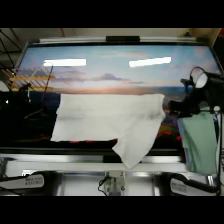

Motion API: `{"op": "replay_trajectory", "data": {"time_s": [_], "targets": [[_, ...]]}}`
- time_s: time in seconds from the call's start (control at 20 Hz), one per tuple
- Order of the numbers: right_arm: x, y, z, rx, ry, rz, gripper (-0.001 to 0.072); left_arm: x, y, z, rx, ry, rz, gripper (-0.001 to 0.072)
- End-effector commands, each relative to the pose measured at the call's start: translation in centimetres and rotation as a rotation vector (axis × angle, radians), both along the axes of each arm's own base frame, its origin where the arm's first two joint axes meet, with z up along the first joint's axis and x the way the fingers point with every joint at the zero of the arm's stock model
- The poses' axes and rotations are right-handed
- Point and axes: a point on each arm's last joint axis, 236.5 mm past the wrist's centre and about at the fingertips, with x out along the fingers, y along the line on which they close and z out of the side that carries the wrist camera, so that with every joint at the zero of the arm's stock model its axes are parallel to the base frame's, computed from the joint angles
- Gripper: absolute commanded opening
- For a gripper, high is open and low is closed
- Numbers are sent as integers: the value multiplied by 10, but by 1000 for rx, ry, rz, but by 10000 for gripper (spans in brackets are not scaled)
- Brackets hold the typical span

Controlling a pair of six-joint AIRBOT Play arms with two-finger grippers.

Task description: Fold the shirts.

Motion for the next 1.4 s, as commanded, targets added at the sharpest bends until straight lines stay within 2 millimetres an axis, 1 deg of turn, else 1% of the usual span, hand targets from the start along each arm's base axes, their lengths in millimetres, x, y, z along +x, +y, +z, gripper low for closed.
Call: {"op": "replay_trajectory", "data": {"time_s": [0.0, 0.05, 0.15, 0.2, 0.3, 0.4, 0.45, 0.5, 0.55, 0.6, 0.65, 0.75, 0.8, 0.85, 0.9, 0.95, 1.0, 1.05, 1.2, 1.25, 1.35], "targets": [[-31, -9, 5, 43, 20, -40, 460, -72, -6, -31, -42, 53, 25, 509], [-37, -8, 4, 44, 24, -36, 460, -83, -11, -42, -66, 43, 40, 509], [-43, -6, 4, 47, 21, -36, 460, -95, -17, -58, -102, 41, 89, 509], [-43, -3, 5, 57, 13, -37, 460, -98, -19, -64, -106, 45, 106, 509], [-40, 1, 6, 75, 3, -40, 460, -95, -26, -70, -127, 26, 133, 509], [-40, 1, 6, 74, 1, -40, 460, -88, -31, -73, -146, -3, 174, 508], [-40, 1, 6, 73, 2, -40, 460, -85, -32, -73, -150, -14, 188, 479], [-40, 1, 6, 73, 3, -40, 460, -83, -32, -74, -149, -21, 197, 391], [-41, 1, 6, 74, 4, -40, 460, -83, -32, -75, -149, -22, 200, 371], [-41, 1, 6, 75, 5, -40, 460, -84, -33, -76, -149, -19, 200, 242], [-41, 3, 7, 83, 5, -41, 459, -85, -33, -76, -150, -18, 202, 47], [-44, 17, 3, 136, -3, -42, 460, -84, -32, -75, -149, -21, 205, 32], [-51, 26, -6, 167, -16, -48, 460, -83, -32, -75, -147, -24, 204, 31], [-62, 32, -20, 182, -13, -65, 461, -83, -32, -74, -146, -28, 204, 31], [-80, 44, -38, 219, 12, -87, 461, -82, -31, -73, -144, -33, 203, 31], [-97, 60, -52, 280, 40, -113, 461, -82, -31, -72, -142, -38, 203, 32], [-107, 77, -62, 343, 48, -142, 461, -81, -31, -70, -140, -45, 202, 31], [-114, 89, -71, 369, 43, -156, 461, -80, -30, -68, -137, -55, 198, 31], [-139, 113, -95, 328, 61, -59, 461, -78, -30, -62, -129, -77, 196, 31], [-140, 122, -99, 315, 52, -38, 461, -79, -30, -61, -131, -77, 193, 31], [-134, 132, -103, 297, 18, -38, 460, -81, -32, -59, -137, -73, 188, 31]]}}
